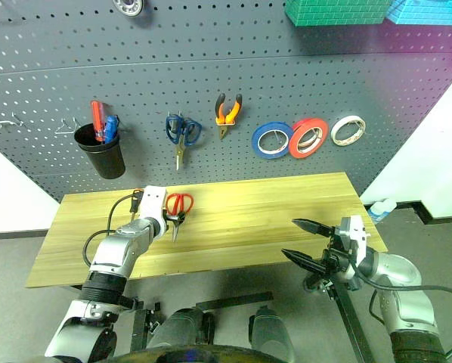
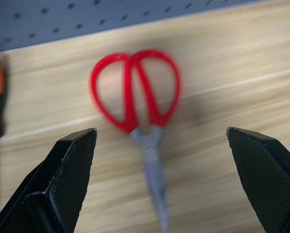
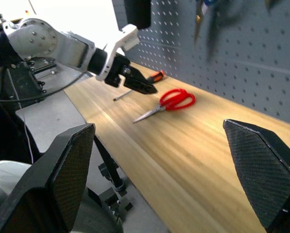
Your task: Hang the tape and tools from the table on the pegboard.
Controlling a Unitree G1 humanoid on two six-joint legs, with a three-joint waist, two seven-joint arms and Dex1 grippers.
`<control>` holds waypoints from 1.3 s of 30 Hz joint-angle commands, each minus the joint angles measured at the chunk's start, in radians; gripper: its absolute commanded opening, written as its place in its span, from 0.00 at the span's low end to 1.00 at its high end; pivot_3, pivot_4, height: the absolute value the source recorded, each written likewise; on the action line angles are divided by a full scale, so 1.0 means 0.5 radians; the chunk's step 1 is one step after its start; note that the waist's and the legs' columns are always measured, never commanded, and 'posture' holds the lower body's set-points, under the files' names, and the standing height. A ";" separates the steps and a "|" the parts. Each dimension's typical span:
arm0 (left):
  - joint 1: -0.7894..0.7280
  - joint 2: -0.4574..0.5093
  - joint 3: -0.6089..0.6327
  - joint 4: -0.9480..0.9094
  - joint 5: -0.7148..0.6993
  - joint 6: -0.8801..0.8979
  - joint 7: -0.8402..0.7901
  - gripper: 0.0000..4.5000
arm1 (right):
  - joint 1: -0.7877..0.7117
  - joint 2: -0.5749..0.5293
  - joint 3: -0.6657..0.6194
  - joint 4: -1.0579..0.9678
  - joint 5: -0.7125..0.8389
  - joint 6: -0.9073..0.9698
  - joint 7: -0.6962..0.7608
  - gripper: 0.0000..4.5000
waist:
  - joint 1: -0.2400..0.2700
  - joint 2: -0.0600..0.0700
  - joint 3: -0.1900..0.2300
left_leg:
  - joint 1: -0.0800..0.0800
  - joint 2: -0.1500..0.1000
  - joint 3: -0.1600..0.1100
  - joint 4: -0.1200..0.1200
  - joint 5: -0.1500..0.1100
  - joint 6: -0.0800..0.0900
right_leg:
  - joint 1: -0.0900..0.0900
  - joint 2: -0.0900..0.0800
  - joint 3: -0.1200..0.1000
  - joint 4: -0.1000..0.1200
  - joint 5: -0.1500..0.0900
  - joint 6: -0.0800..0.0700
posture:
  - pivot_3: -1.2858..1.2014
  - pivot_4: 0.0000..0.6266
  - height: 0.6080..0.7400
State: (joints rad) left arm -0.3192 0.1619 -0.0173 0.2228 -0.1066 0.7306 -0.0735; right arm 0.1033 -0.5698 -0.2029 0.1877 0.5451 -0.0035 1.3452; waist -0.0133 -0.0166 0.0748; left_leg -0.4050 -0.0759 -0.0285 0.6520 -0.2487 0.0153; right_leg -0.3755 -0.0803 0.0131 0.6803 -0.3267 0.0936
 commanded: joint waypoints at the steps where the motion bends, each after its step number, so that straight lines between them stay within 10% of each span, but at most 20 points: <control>1: -0.106 -0.022 0.084 0.100 -0.009 -0.036 0.026 1.00 | -0.017 -0.016 -0.075 0.082 0.028 -0.108 0.075 0.99 | 0.000 0.000 0.000 | 0.001 0.000 0.000 0.000 0.000 0.000 | 0.001 0.000 0.000 0.000 0.000 0.000 | 0.47 0.07 0.87; 32: -0.521 -0.099 0.157 1.075 0.068 -0.352 0.074 1.00 | -0.091 -0.011 -0.171 0.631 0.123 -0.455 0.538 0.99 | -0.033 0.000 0.010 | -0.002 0.000 0.000 -0.004 -0.007 0.001 | 0.002 -0.003 0.000 -0.013 0.001 0.003 | 0.45 0.17 0.87; 39: -0.595 -0.091 0.166 1.253 0.108 -0.353 0.144 1.00 | 0.021 -0.007 -0.134 0.122 0.150 -0.211 0.295 0.99 | -0.074 0.001 0.020 | -0.005 0.000 0.000 -0.006 -0.009 0.006 | 0.003 -0.003 0.000 -0.025 0.004 0.008 | 0.45 0.19 0.87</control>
State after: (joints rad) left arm -0.5987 0.1079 0.0610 0.8414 -0.0655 0.5613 -0.0167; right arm 0.1133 -0.5678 -0.2599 0.3053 0.5969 -0.1308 1.5158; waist -0.0504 -0.0161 0.0849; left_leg -0.4075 -0.0758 -0.0284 0.6486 -0.2535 0.0181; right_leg -0.3738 -0.0821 0.0129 0.6671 -0.3244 0.0977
